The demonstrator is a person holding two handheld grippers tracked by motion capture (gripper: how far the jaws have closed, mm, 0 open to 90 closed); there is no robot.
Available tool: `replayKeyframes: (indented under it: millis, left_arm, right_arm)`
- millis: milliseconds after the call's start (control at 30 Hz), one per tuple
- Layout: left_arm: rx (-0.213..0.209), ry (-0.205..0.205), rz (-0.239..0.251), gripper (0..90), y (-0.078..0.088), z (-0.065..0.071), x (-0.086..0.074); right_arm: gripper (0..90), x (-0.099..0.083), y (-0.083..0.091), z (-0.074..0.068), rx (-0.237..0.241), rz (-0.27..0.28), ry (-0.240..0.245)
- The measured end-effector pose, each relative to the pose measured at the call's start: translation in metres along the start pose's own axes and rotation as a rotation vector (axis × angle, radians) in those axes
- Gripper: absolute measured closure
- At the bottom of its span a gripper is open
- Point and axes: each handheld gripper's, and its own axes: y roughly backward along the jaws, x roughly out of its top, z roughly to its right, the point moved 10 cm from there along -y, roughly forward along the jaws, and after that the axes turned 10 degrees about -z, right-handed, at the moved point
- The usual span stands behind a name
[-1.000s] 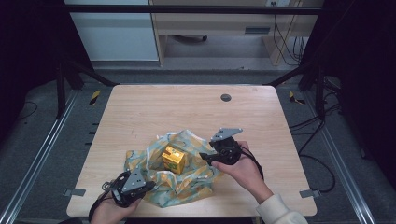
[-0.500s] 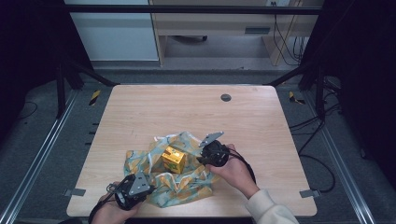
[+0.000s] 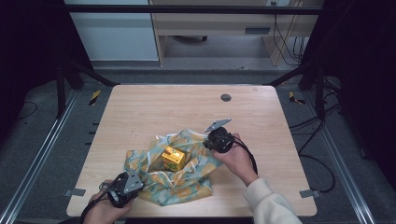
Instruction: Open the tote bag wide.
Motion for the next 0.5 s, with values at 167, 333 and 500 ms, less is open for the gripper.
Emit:
replayKeyframes:
  millis: [167,333,500]
  left_arm:
    - [-0.002,0.004,-0.012,90.0,0.0,-0.001,-0.004]
    - [0.002,-0.013,-0.063,90.0,-0.007,-0.001,-0.008]
    - [0.007,-0.013,-0.068,90.0,-0.008,-0.001,-0.008]
  right_arm:
    - [90.0,-0.008,-0.015,0.009,-0.005,-0.031,-0.031]
    - [90.0,-0.015,-0.019,0.014,-0.006,-0.054,-0.056]
    - [90.0,-0.019,-0.021,0.02,-0.02,-0.07,-0.063]
